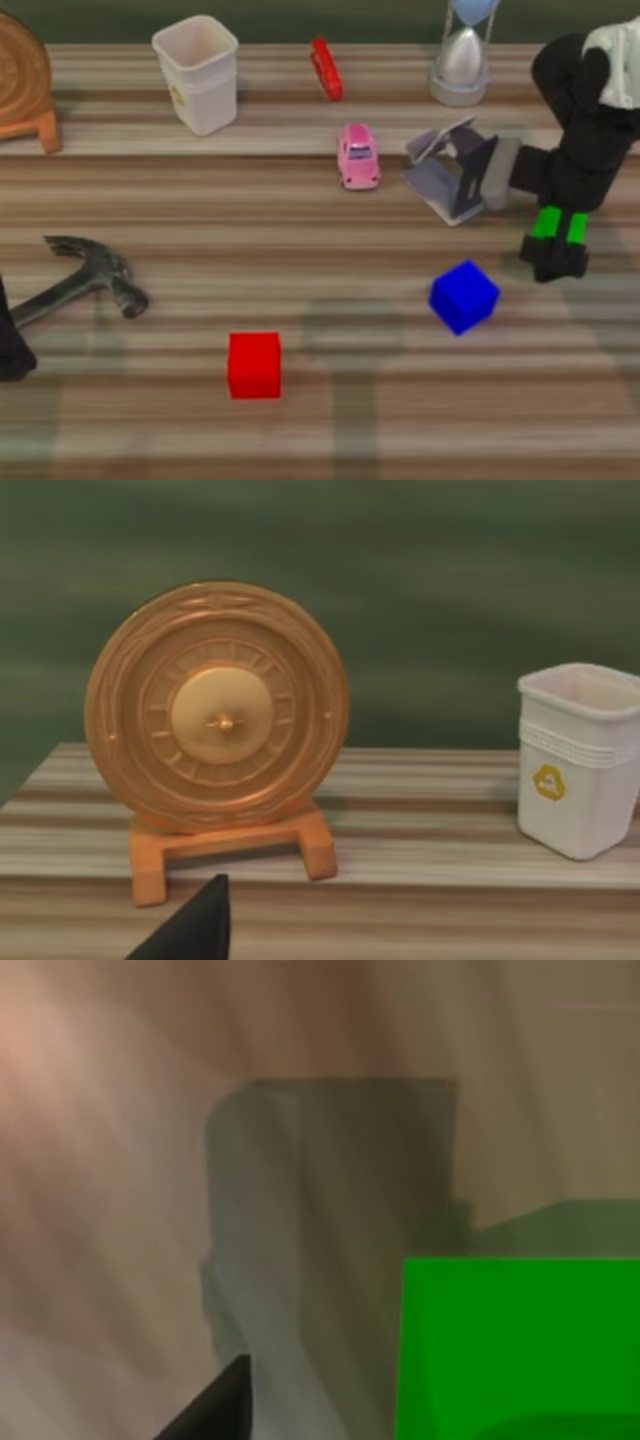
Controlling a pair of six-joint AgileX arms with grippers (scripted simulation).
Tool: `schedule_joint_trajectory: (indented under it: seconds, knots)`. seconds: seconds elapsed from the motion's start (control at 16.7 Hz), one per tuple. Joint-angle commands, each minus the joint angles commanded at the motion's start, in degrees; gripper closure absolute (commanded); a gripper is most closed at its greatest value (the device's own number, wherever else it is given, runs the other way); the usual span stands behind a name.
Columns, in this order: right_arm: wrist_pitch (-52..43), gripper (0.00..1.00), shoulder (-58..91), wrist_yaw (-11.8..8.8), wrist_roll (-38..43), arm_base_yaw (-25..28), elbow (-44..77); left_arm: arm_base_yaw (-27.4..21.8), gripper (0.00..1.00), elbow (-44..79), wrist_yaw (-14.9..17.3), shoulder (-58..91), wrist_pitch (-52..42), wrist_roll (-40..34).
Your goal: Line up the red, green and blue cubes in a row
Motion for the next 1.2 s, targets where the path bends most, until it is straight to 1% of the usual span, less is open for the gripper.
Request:
schedule_joint_trajectory:
  seconds: [0.54,0.6,1.2]
  knots:
    - [0.00,0.98,0.00,0.00,0.00,0.00,0.00,0.00,0.00,0.00,0.00,0.00,0.00,0.00]
    - [0.00,1.00,0.00,0.00,0.00,0.00,0.00,0.00,0.00,0.00,0.00,0.00,0.00,0.00]
    - [-1.34,1.00,-0.74,-0.05,0.05,0.00,0.81,0.00,0.00,0.00,0.00,0.00,0.00,0.00]
